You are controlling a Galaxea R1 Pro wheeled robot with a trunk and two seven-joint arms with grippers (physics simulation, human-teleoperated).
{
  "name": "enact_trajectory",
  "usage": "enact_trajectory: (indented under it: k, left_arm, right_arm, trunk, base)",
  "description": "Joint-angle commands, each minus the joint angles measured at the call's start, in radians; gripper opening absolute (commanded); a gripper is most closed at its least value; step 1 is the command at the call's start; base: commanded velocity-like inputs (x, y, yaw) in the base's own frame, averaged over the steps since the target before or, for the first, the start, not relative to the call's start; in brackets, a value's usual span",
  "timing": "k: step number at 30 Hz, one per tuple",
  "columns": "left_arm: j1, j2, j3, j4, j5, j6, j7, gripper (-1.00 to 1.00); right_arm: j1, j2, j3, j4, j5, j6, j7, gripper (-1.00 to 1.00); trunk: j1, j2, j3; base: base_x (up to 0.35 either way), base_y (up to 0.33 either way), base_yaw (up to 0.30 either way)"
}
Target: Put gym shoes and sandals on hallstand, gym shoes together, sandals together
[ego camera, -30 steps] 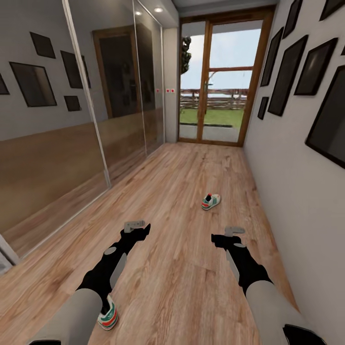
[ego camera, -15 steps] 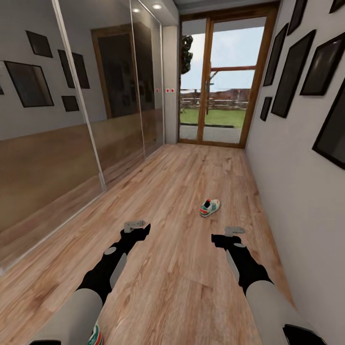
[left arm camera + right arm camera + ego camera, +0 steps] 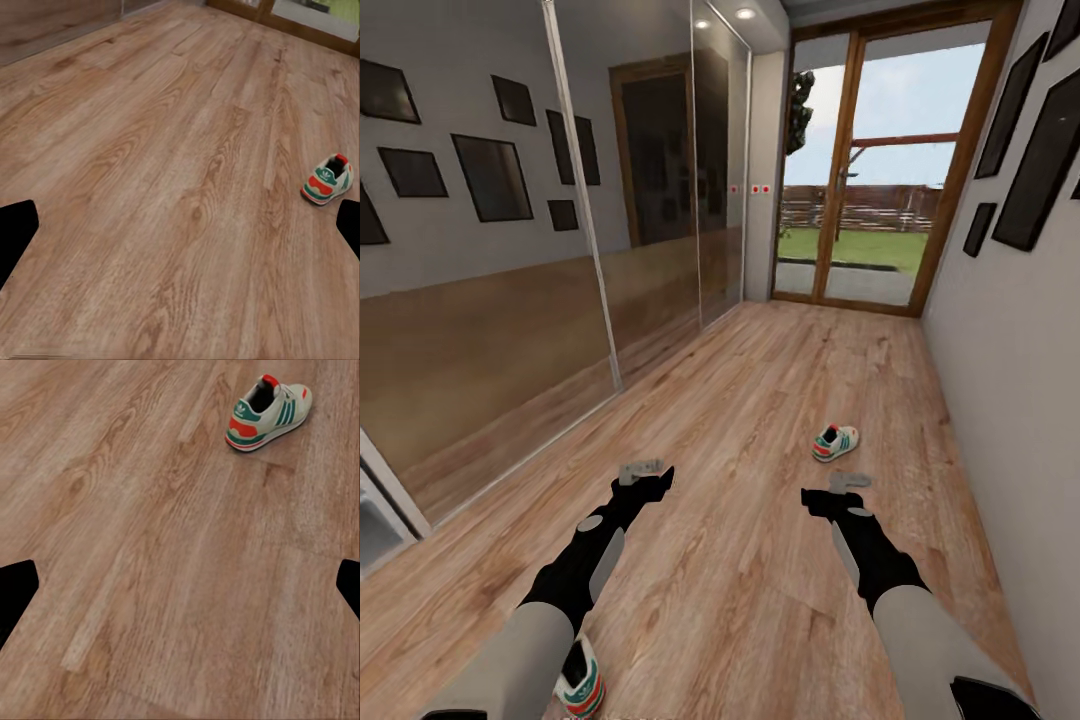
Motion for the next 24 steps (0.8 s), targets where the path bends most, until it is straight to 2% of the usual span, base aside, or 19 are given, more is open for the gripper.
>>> enact_trajectory:
  k: [1,13,24]
  left_arm:
    - [-0.001,-0.001,0.004,0.001,0.010,-0.001,-0.008,1.00]
    - [-0.001,-0.001,0.004,0.001,0.010,-0.001,-0.008,1.00]
    - [-0.001,-0.001,0.003,0.001,0.010,-0.001,-0.008,1.00]
  right_arm:
    - [0.000,0.001,-0.005,-0.002,0.010,0.006,0.002,1.00]
    - [0.000,0.001,-0.005,0.000,0.010,0.006,0.001,1.00]
    - [0.000,0.001,-0.005,0.001,0.010,0.006,0.002,1.00]
  trunk:
    - [0.000,0.000,-0.001]
    - [0.000,0.000,-0.001]
    - [0.000,0.000,-0.001]
  base:
    - [0.001,0.000,0.295]
    - [0.018,0.000,0.295]
    - [0.214,-0.080,0.295]
